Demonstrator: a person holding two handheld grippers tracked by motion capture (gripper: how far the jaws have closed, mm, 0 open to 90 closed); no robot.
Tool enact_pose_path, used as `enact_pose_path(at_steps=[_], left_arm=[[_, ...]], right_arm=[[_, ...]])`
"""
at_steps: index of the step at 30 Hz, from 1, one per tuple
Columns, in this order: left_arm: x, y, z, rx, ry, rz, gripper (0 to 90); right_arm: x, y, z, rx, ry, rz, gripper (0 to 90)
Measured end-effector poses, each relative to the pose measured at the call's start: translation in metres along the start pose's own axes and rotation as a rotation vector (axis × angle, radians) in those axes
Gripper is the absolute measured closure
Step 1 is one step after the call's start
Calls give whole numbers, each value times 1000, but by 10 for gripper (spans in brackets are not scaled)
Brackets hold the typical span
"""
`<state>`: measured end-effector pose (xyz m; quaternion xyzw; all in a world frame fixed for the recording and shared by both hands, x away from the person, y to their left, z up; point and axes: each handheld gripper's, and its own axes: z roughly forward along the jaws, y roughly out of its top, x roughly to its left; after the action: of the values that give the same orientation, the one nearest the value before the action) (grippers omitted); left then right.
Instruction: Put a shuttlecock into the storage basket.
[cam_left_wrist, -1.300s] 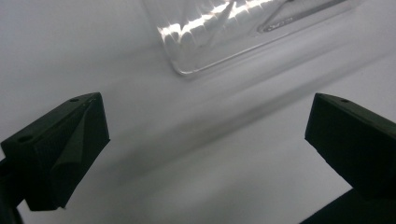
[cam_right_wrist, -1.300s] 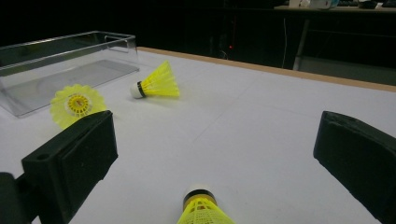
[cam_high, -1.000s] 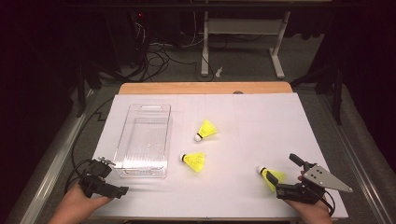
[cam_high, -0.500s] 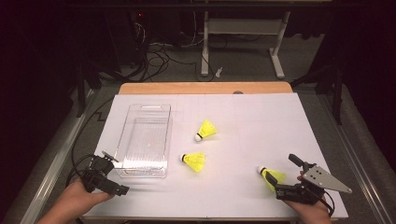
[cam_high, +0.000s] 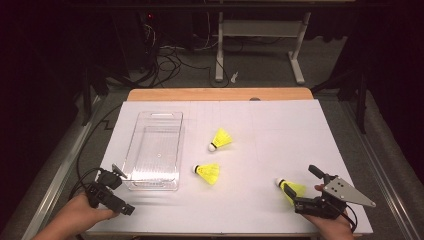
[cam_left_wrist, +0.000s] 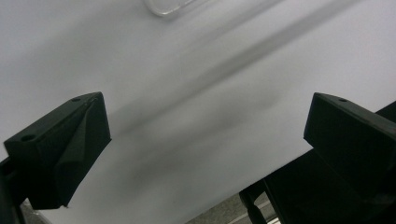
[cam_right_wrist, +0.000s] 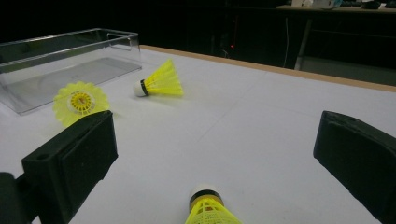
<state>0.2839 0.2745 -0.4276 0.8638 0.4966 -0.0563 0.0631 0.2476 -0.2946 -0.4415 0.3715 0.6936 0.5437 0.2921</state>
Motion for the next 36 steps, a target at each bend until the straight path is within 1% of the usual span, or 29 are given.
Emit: enact_pose_path(at_steps=[3,6,10,13,17,22,27,30,31,36], left_arm=[[-1,0,0,3,-4,-6,14],[-3,1,2,10,-20,1,14],[-4,3,0,14,-15,9,14],[-6,4,-5,26,-20,20,15],[-10,6,-12,46,-17,38,15],[-15,8,-20,49,-16,57,20],[-16,10,-28,62,-10,62,20],[-16,11,-32,57,-22,58,20],[-17,11,-32,55,-26,55,21],[-23,12,-27,55,-34,66,22]], right_arm=[[-1,0,0,-2,5,10,3],[-2,1,0,-3,-1,0,3],[-2,0,0,3,-8,6,3],[-2,1,-1,1,-7,2,3],[-2,1,0,6,-4,3,4],[-2,-1,0,15,-3,8,6],[-2,0,-2,11,-5,17,6],[-3,0,-2,10,-8,16,6],[-3,0,-2,10,-8,16,6],[-3,-1,-2,10,-9,18,6]])
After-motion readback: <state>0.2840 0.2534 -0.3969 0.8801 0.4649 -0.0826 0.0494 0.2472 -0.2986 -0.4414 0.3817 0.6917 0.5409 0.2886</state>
